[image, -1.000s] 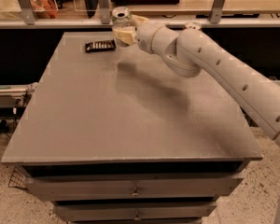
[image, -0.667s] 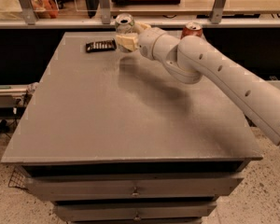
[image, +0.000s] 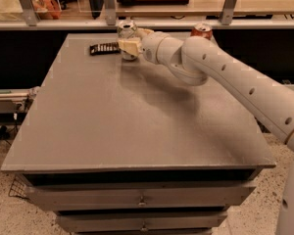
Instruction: Move 7up can near rxbar chocolate
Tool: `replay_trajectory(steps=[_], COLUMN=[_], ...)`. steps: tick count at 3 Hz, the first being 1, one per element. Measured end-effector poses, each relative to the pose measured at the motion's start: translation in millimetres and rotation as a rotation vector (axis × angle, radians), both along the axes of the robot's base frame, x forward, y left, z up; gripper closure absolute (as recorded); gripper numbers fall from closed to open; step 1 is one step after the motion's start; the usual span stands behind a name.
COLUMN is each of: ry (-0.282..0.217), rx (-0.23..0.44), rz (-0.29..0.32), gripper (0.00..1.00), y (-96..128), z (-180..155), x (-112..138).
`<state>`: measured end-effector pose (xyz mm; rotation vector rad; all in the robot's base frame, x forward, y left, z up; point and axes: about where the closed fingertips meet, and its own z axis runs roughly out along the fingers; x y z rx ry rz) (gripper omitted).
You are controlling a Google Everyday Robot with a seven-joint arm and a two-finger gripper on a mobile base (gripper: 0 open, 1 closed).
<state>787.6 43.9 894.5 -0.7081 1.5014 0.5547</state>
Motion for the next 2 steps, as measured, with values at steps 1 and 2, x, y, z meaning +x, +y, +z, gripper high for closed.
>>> replay_trajectory(steps=[1, 2], ry=[0.017, 0.030], rx=[-0.002, -0.001], rz=[0.014, 0.028], gripper=[0.22, 0.00], y=[4.7, 7.8], z=[-3.9, -7.7], x=[2.1, -0.7])
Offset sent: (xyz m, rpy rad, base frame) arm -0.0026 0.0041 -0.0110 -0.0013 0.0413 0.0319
